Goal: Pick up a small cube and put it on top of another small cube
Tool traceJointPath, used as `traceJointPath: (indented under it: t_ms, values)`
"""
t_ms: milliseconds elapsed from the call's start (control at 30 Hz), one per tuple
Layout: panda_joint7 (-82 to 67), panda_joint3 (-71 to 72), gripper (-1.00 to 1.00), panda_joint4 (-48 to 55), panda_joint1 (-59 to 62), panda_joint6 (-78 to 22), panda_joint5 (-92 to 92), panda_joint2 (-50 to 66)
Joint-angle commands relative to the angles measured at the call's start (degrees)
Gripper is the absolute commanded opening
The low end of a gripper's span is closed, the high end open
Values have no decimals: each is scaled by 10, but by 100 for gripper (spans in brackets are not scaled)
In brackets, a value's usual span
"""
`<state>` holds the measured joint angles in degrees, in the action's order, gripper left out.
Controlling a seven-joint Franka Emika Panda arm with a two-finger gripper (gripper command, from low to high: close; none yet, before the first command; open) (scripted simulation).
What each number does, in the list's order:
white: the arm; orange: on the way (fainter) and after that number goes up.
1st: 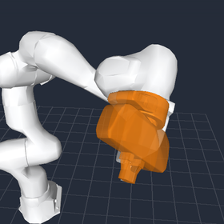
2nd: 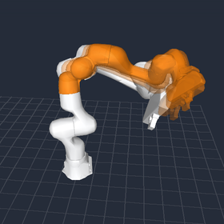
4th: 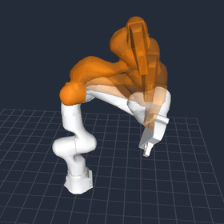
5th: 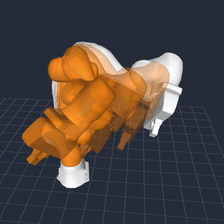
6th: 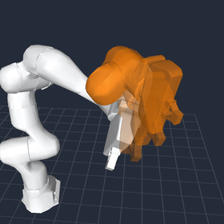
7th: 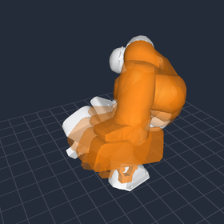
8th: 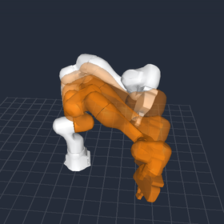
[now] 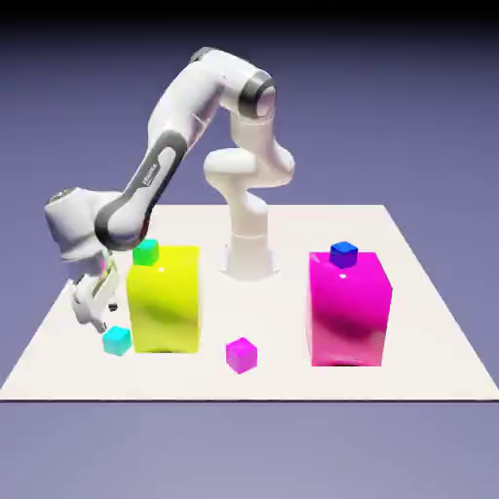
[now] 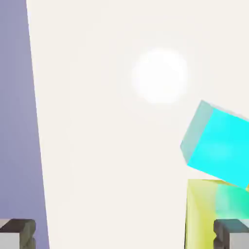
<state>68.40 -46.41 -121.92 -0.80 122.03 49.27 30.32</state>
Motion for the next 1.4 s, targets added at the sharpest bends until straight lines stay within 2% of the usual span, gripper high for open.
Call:
traceJointPath:
  t_ms: [0, 133, 267, 300, 433, 600, 1200, 1367]
  values:
    - [2, -7, 0, 2, 14, -23, 25, 18]
    - [-3, -5, 0, -9, 50, -60, 67, 35]
    - [-45, 57, 0, -3, 68, -19, 147, 106]
    - [-45, 57, -100, -3, 68, -19, 147, 106]
    - [-8, 3, -100, -9, 52, -55, 77, 44]
    - [-62, -42, -100, 22, 3, -135, 62, -52]
    - [-32, 176, -100, 17, 156, -336, -362, -384]
    - [0, 222, -100, -20, 197, -304, -410, -382]
